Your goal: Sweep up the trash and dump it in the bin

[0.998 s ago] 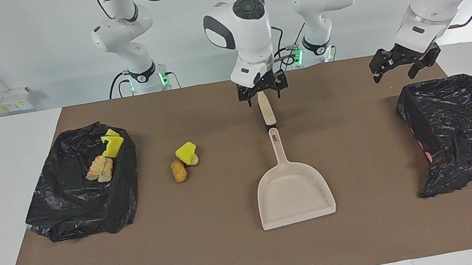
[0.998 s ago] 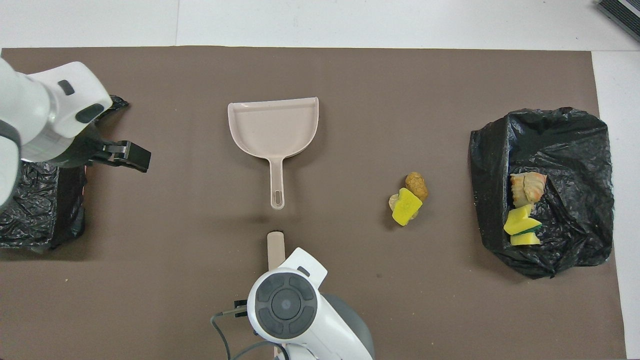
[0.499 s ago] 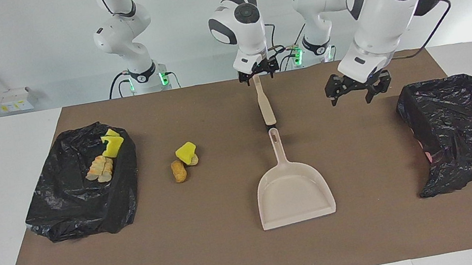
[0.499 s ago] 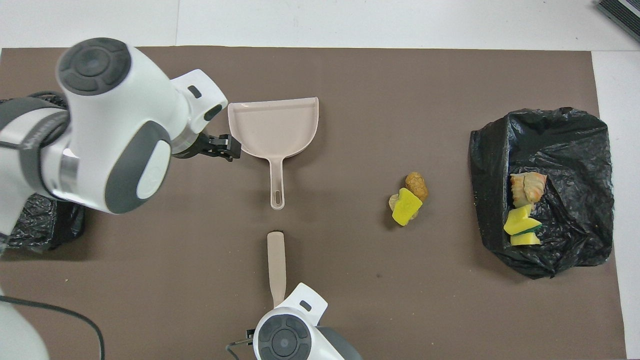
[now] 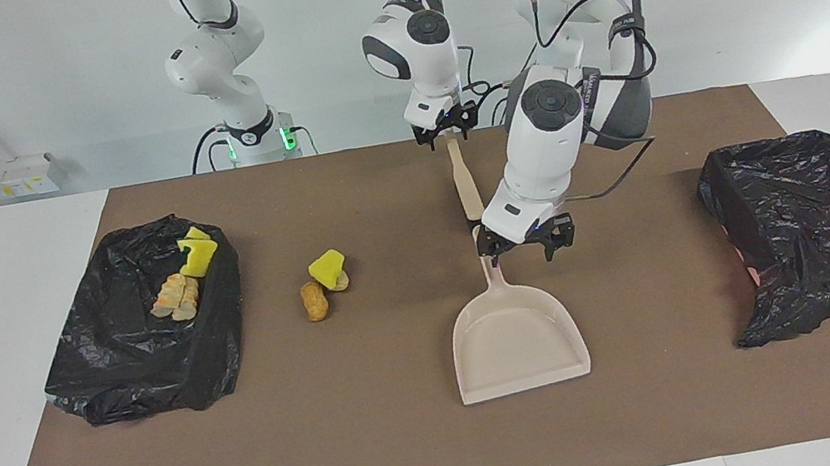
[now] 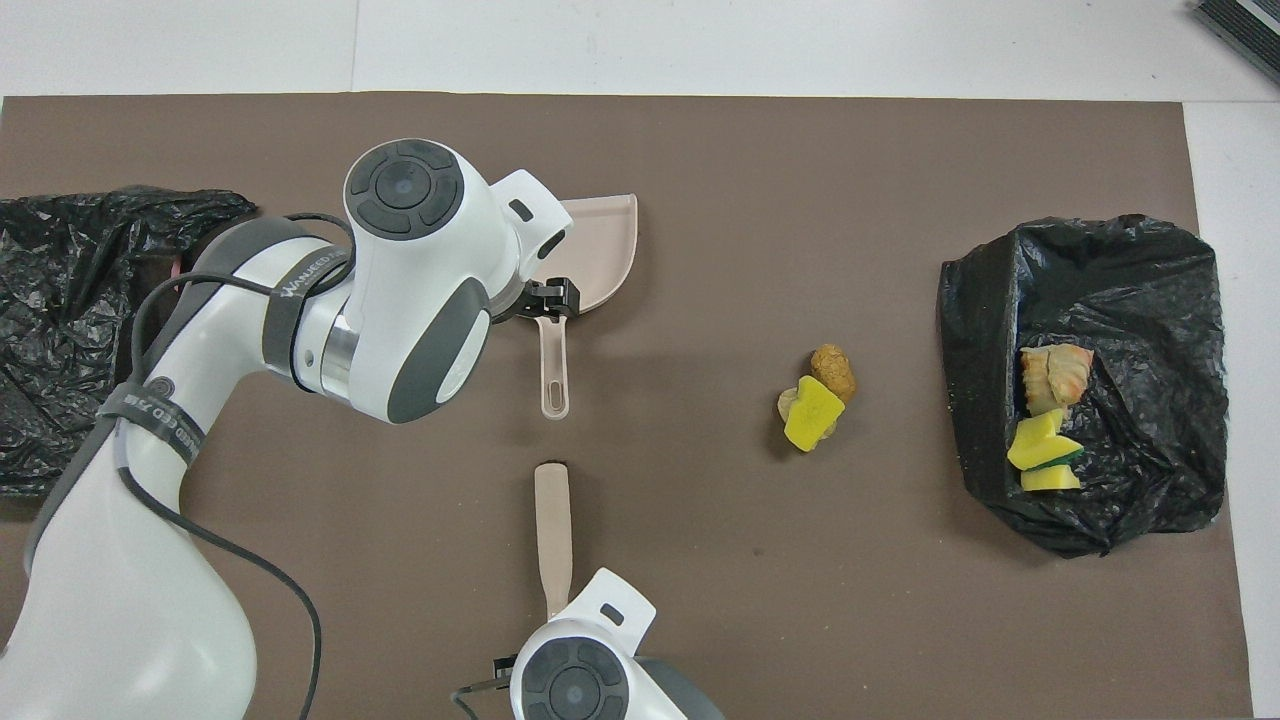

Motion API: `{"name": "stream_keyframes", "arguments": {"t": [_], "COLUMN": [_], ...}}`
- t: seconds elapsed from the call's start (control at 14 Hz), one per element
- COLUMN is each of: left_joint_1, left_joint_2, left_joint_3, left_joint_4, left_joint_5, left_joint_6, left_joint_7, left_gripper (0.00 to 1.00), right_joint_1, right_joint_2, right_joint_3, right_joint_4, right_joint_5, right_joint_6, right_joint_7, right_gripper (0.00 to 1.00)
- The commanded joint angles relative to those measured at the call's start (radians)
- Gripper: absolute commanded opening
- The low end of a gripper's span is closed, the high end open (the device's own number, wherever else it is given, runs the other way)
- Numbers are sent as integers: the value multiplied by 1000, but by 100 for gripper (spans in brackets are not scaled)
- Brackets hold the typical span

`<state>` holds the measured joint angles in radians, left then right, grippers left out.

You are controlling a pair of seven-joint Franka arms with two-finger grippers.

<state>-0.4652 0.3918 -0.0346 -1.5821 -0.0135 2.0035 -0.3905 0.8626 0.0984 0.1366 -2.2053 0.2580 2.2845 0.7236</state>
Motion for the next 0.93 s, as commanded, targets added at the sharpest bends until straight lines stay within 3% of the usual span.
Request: {"name": "stream_keyframes", "arguments": {"t": [0.0, 0.07, 0.36, 0.5, 0.64, 0.86], "left_joint_1": [-36, -55, -56, -75, -76, -78], "left_joint_2": [-19, -31, -66, -83, -85, -97], "left_joint_3": [15, 15, 13, 15, 13, 13], "left_joint_4": [-86, -119, -200, -229, -234, -256], "left_joint_5": [3, 3, -2, -2, -2, -2], "left_joint_6": [87, 95, 143, 144, 147, 149], "left_joint_7": [-72, -89, -100, -139, -143, -143], "left_gripper": [100, 100, 100, 100, 82, 78], "right_joint_1": [18, 18, 13, 4, -38, -123], "right_joint_2": [-9, -6, 1, -29, -109, -238], "right_joint_3": [-2, -2, -3, -9, -12, -12], "right_joint_4": [-22, -16, 2, 18, 19, 16], "right_joint_5": [23, 18, 12, 7, 4, -16], "right_joint_6": [39, 38, 13, -73, -195, -396], "right_joint_7": [5, 2, 11, 8, -1, -44], "right_gripper": [18, 0, 0, 0, 0, 0]}}
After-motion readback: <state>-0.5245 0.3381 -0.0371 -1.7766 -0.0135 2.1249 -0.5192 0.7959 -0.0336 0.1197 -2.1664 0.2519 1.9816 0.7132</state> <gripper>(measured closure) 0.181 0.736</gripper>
